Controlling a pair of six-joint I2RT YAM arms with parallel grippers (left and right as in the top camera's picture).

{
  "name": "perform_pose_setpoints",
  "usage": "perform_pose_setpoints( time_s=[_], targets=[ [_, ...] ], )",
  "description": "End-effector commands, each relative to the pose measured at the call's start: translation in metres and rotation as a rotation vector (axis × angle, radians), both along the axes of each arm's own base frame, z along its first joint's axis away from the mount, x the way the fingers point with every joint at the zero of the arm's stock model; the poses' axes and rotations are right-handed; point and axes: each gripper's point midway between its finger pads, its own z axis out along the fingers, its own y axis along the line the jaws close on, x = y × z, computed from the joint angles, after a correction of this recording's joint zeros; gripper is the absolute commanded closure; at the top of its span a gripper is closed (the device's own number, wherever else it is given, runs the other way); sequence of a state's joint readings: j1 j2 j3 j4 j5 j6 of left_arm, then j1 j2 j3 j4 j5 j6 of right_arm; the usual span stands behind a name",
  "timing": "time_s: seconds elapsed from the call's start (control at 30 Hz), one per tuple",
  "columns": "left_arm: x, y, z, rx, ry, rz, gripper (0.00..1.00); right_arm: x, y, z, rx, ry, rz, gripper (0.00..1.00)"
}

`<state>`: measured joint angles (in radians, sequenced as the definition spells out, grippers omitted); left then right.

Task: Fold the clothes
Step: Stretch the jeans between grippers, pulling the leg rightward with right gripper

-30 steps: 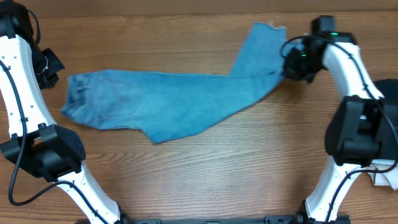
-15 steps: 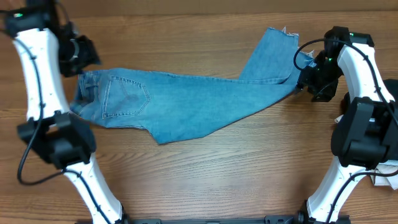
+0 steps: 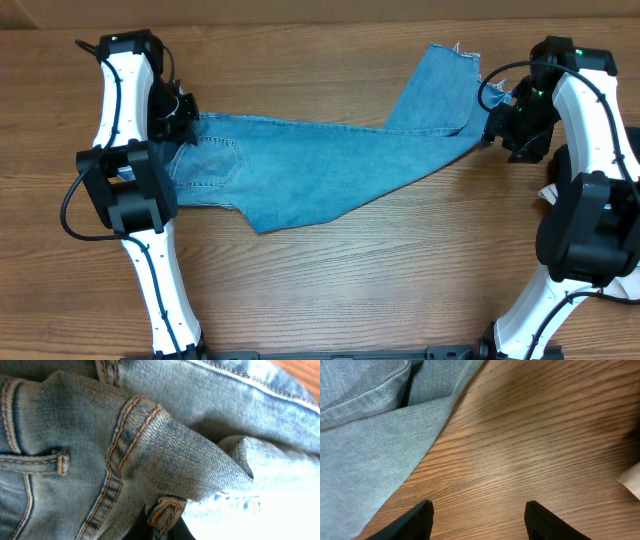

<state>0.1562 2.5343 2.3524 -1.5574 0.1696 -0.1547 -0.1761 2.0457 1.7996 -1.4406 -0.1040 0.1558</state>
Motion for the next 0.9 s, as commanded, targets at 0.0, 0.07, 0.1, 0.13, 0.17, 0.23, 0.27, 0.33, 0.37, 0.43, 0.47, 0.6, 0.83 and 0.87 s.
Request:
perform_pose_setpoints(
  time_s=[0.0,0.07,0.1,0.13,0.17,0.23,0.27,0.33,0.37,0.43,0.47,0.6,0.83,0.87],
  targets=[
    [0.027,-0.014,0.064,-0.046,-0.208,-0.090,0.96,0.005,-0.003,0.016,-0.016,-0.054,0.004,0.37],
    [0.041,-0.016,0.109,-0.035,-0.353,-0.121,0.96,0.005,-0.003,0.016,-0.016,-0.054,0.004,0.37],
    [0.051,-0.020,0.165,-0.033,-0.524,-0.162,0.96,0.005,-0.003,0.016,-0.016,-0.054,0.004,0.37],
    [0.048,-0.026,0.202,-0.040,-0.619,-0.191,0.96,0.005,-0.003,0.016,-0.016,-0.054,0.004,0.37],
    [0.024,-0.039,0.247,-0.069,-0.682,-0.205,0.96,0.005,-0.003,0.016,-0.016,-0.054,0.004,0.37],
    [-0.011,-0.063,0.282,-0.132,-0.709,-0.234,0.96,0.005,-0.004,0.016,-0.016,-0.055,0.004,0.37],
    [-0.029,-0.076,0.297,-0.128,-0.726,-0.263,0.92,0.006,-0.004,0.016,-0.016,-0.058,0.004,0.37],
    [-0.054,-0.091,0.315,-0.074,-0.748,-0.311,0.93,0.006,-0.004,0.016,-0.017,-0.059,0.008,0.37],
    [-0.063,-0.099,0.317,-0.075,-0.746,-0.330,0.96,0.006,-0.004,0.016,-0.017,-0.060,0.024,0.37],
    [-0.087,-0.105,0.311,-0.041,-0.694,-0.329,0.96,0.005,-0.004,0.016,-0.016,-0.057,0.026,0.37],
    [-0.099,-0.103,0.304,-0.012,-0.661,-0.317,0.96,0.005,-0.004,0.016,-0.016,-0.057,0.025,0.37],
    [-0.174,-0.107,0.217,-0.081,-0.303,-0.278,0.96,0.005,-0.004,0.016,-0.016,-0.056,0.025,0.37],
    [-0.260,-0.135,0.137,-0.311,0.080,-0.282,0.73,0.004,-0.004,0.016,-0.016,-0.056,0.026,0.37],
    [-0.268,-0.151,0.137,-0.418,0.085,-0.337,0.71,0.005,-0.004,0.016,-0.016,-0.057,0.025,0.37]
  ],
)
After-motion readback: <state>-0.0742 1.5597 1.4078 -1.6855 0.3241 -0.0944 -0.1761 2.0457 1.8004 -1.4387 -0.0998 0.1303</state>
